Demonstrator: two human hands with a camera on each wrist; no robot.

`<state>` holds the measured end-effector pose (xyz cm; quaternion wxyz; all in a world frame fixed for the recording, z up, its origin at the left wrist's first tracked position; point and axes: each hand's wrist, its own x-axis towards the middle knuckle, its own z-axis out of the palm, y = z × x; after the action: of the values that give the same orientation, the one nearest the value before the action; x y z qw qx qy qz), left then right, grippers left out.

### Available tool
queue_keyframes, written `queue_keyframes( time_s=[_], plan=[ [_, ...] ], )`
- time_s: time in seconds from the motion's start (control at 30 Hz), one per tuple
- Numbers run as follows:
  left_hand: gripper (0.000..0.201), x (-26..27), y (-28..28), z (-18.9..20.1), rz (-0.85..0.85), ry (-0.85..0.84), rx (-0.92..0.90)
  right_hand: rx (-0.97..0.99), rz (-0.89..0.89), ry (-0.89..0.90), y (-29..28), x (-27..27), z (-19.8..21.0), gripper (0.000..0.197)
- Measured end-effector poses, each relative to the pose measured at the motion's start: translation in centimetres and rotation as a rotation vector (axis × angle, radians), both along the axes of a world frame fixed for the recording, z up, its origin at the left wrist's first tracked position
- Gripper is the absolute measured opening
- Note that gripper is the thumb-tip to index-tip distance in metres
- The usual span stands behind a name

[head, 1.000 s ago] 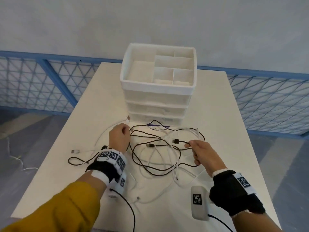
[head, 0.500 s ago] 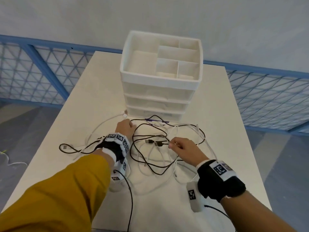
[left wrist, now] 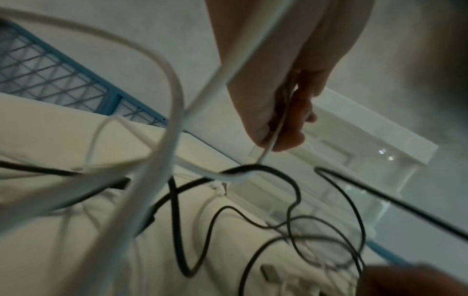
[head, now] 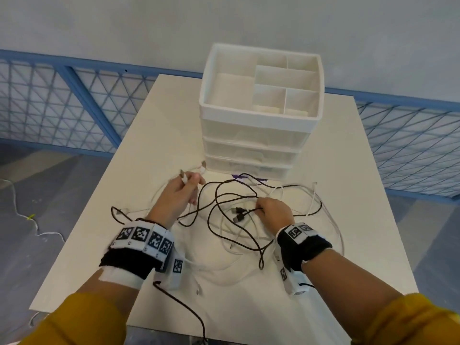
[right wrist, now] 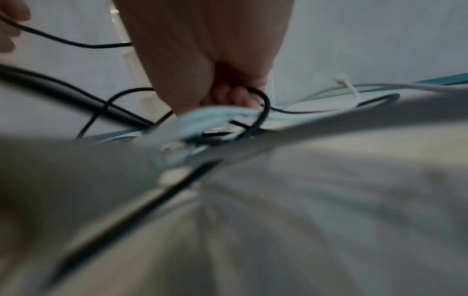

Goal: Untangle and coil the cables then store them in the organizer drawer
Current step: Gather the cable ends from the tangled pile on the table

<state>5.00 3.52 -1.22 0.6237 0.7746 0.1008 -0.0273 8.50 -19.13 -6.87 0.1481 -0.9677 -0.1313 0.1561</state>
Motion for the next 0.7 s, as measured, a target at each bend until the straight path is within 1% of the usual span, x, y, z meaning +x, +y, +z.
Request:
queue_keyframes(
  time_s=[0.1,0.17,0.2,0.27,0.37,0.43,0.5,0.6,0.63,0.7],
  plan=[
    [0.028,-1.0,-1.0,-0.6,-0.217,0.182,0.334,0.059,0.021,0.046,-0.1,0.5,1.9,0.013],
    [0.03,-1.0,-1.8,-1.5,-0.312,0.257,0.488,0.099,0.066,0.048,-0.7,0.9,3.5,0.01],
    [0.033,-0.8,-2.2,-2.0,-0.327,0.275,0.549,0.114,0.075,0.051,-1.1,1.1,4.3,0.009],
    [0.037,-0.4,-3.0,-2.8,-0.303,0.275,0.649,0.127,0.08,0.082,-1.7,1.1,5.5,0.009],
    [0.034,0.4,-4.4,-4.3,-0.303,0.262,0.789,0.119,0.083,0.15,-2.3,1.0,6.3,0.025],
    [0.034,0.9,-5.1,-5.1,-0.326,0.299,0.909,0.141,0.078,0.197,-2.6,0.8,6.5,0.029],
    [0.033,1.4,-5.6,-5.3,-0.333,0.326,0.97,0.175,0.047,0.24,-3.0,0.6,6.5,0.026],
    [0.03,2.2,-5.7,-5.3,-0.321,0.306,0.996,0.3,-0.049,0.27,-3.9,0.2,6.6,0.03],
    [0.028,2.3,-5.6,-5.3,-0.333,0.299,1.004,0.346,-0.081,0.261,-4.3,0.0,6.6,0.027],
    [0.023,2.3,-5.3,-5.7,-0.377,0.303,0.998,0.432,-0.146,0.202,-4.9,-0.3,6.6,0.014]
  ],
)
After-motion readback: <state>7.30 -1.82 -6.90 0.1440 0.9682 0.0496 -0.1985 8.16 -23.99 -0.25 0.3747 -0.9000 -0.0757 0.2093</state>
